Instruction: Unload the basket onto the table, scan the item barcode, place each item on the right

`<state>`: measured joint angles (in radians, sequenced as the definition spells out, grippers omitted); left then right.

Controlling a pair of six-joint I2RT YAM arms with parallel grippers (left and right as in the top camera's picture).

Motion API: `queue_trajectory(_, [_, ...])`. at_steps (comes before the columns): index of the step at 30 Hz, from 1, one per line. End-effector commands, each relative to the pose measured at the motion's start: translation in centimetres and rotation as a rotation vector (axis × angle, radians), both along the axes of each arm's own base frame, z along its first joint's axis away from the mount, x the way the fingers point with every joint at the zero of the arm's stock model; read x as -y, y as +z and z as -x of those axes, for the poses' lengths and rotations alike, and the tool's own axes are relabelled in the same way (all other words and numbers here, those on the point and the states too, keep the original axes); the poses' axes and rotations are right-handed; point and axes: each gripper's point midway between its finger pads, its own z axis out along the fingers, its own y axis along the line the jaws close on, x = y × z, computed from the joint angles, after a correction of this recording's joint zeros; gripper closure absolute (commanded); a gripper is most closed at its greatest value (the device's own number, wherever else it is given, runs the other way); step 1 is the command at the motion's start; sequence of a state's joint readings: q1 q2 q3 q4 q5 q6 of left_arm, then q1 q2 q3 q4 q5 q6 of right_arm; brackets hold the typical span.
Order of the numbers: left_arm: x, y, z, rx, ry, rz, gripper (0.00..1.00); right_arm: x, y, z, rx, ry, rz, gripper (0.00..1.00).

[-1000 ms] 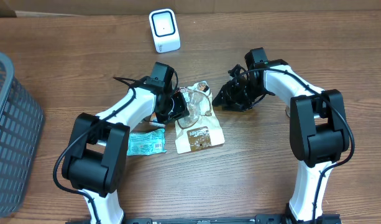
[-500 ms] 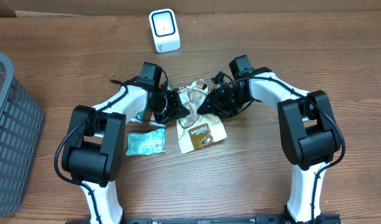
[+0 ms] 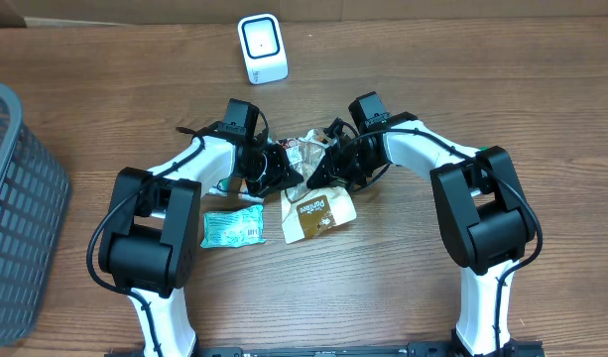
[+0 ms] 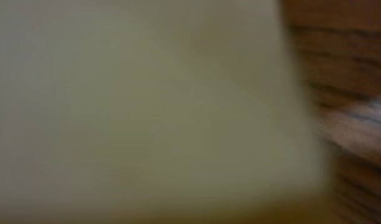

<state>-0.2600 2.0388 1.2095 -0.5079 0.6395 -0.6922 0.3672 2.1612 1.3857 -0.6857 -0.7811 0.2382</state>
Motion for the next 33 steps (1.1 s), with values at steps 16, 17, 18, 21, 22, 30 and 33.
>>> queue_trajectory(16, [-4.7, 15.8, -5.5, 0.456, -0.191, -0.36, 0.95, 0.6, -0.1, -0.4, -0.008, -0.016, -0.017, 0.96])
queue_trajectory(17, [-5.3, 17.6, -5.7, 0.487, -0.192, -0.383, 0.91, 0.4, 0.1, -0.3, -0.006, -0.008, -0.032, 0.96])
queue_trajectory(18, [-6.2, 19.4, -5.8, 0.516, -0.192, -0.41, 0.88, 0.2, 0.5, -0.2, 0.005, 0.013, -0.06, 0.96])
queue_trajectory(21, [-9.9, 24.0, -5.8, 0.563, -0.151, -0.505, 0.84, -0.1, 1.8, -0.2, 0.03, 0.059, -0.131, 0.96])
queue_trajectory(22, [-11.2, 25.2, -5.7, 0.567, -0.129, -0.529, 0.83, -0.1, 2.2, -0.3, 0.034, 0.064, -0.144, 0.96])
queue_trajectory(30, [-22.2, 29.6, -3.6, 0.55, -0.079, -0.724, 0.39, 0.8, 6.1, -1.2, 0.174, 0.119, -0.184, 0.96])
queue_trajectory(33, [-25.8, 29.2, -2.9, 0.497, -0.012, -0.763, 0.0, 0.8, 8.5, -1.3, 0.276, 0.163, -0.204, 0.96])
